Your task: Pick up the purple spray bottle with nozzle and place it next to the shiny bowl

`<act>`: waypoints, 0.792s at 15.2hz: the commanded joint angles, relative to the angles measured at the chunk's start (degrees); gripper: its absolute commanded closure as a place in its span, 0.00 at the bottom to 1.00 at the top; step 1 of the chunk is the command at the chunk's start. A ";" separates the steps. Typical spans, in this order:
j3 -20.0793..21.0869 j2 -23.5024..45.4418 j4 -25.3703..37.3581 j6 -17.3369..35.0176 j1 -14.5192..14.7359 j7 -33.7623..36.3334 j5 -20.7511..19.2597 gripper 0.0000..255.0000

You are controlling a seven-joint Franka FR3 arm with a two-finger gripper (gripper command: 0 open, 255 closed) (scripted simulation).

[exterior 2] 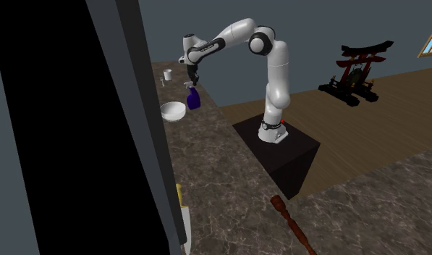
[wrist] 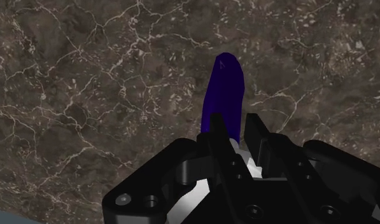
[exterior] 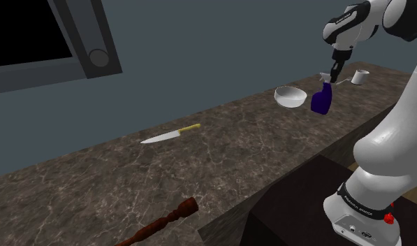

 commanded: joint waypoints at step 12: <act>0.02 0.02 -0.39 0.45 0.03 0.08 0.00 0.00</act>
